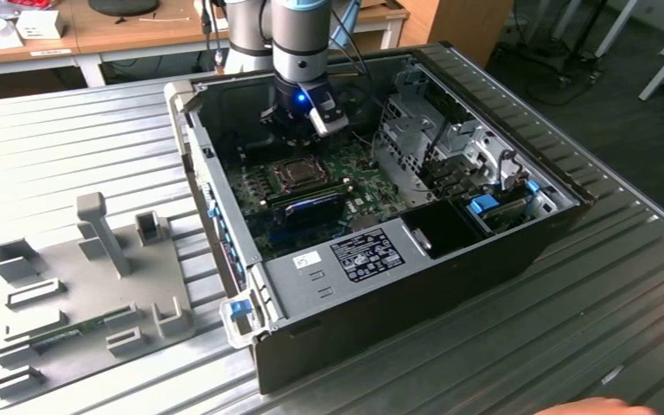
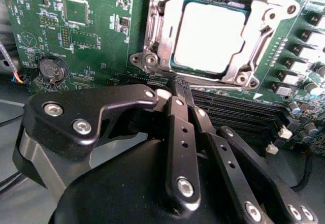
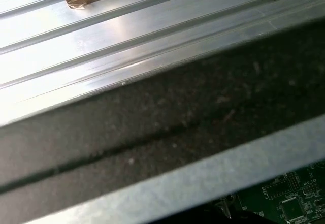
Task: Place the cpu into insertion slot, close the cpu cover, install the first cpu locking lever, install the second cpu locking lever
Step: 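Install the first cpu locking lever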
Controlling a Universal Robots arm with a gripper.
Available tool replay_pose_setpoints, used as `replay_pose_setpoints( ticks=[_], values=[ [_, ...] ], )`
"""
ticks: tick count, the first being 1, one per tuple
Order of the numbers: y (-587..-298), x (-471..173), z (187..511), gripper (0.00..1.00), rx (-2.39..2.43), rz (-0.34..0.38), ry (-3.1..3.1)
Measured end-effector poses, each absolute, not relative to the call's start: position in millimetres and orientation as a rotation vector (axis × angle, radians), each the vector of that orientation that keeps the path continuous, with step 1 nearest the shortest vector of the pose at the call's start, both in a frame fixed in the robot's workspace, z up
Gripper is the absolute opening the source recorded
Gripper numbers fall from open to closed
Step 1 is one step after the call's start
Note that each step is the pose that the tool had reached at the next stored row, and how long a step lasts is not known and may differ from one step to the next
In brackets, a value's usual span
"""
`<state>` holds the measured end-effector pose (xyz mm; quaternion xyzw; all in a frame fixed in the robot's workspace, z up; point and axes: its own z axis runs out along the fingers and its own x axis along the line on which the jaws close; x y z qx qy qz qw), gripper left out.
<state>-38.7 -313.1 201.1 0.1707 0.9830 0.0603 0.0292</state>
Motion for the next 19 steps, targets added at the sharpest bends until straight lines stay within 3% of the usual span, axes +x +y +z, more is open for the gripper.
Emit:
replay_pose_setpoints(
  ticks=[19],
  values=[
    [-308.8, -42.6, 206.4, 0.11, 0.537, 0.186, 3.029]
  ],
)
